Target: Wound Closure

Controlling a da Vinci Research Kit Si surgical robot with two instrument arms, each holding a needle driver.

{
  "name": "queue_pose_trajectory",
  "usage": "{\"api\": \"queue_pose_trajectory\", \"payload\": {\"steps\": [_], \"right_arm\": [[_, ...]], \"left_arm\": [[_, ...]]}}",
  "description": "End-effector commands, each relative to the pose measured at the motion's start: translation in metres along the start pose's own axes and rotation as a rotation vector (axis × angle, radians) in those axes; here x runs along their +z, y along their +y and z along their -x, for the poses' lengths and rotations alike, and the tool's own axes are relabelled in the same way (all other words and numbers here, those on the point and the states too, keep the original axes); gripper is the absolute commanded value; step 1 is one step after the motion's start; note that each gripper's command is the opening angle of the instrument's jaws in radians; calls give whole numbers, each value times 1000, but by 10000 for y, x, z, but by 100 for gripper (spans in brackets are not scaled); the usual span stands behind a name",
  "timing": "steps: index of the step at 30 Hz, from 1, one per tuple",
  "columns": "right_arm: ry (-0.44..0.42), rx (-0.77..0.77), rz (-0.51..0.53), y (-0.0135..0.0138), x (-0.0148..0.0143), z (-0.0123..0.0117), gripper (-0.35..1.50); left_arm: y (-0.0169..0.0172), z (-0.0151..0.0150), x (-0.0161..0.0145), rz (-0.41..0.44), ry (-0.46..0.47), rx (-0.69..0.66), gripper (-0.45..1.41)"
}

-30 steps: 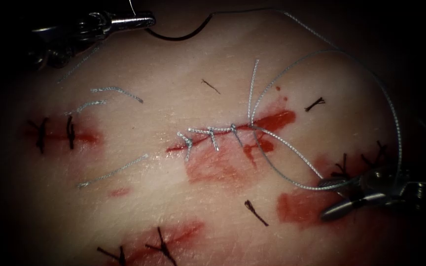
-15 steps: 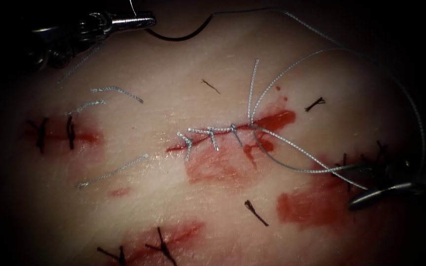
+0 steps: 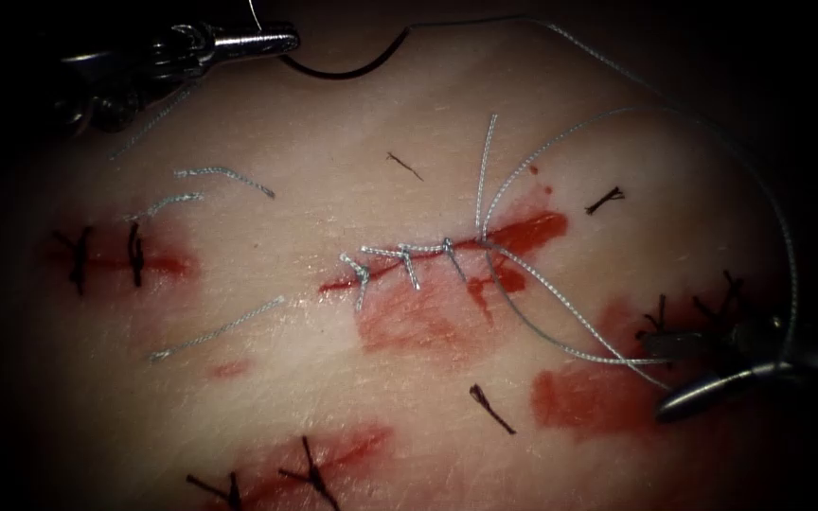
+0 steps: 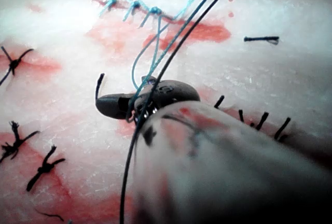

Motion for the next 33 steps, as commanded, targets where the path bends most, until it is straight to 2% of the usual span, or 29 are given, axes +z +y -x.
{"api": "queue_pose_trajectory", "payload": {"steps": [1,2,3,4,6,8,9,10,12,13,15,19,21,23,25,27,29,31,33], "right_arm": [[66,-13,-24,-4,18,-26,73],[66,-13,-24,-4,18,-26,73],[89,-33,-32,-4,20,-31,59],[114,-45,-36,-3,25,-40,58],[144,-43,-33,0,34,-52,71],[198,-44,-37,3,46,-63,66],[223,-42,-33,5,51,-67,73],[264,-38,-5,7,61,-72,68],[270,-36,9,8,64,-73,71],[279,-36,31,9,70,-73,56],[274,-36,42,9,73,-73,54],[212,-59,85,13,89,-61,54],[161,-96,129,16,95,-44,64],[125,-152,145,19,91,-37,91],[121,-178,145,22,82,-38,91],[126,-186,157,30,71,-45,78],[148,-174,212,37,66,-50,56],[174,-147,275,38,66,-50,56],[188,-25,273,37,69,-46,17]], "left_arm": [[-3,3,5,1,-1,0,-45],[-3,3,5,1,-1,0,-45],[-3,3,5,1,-1,0,-45],[-3,3,5,1,-1,0,-45],[-3,3,5,1,-1,0,-45],[-3,3,5,1,-1,0,-45],[-3,3,5,1,-1,0,-45],[-3,3,5,1,-1,0,-45],[-3,3,5,1,-1,0,-45],[-3,3,5,1,-1,0,-45],[-2,3,6,1,-1,0,-45],[-2,3,7,3,-1,0,-45],[-2,4,7,2,-1,0,-45],[-2,4,7,2,-1,0,-45],[-2,4,6,3,-1,0,-45],[-2,4,6,3,-2,0,-45],[-2,4,7,2,-1,0,-45],[-2,4,7,2,-1,0,-45],[-2,4,7,2,-1,0,-45]]}}
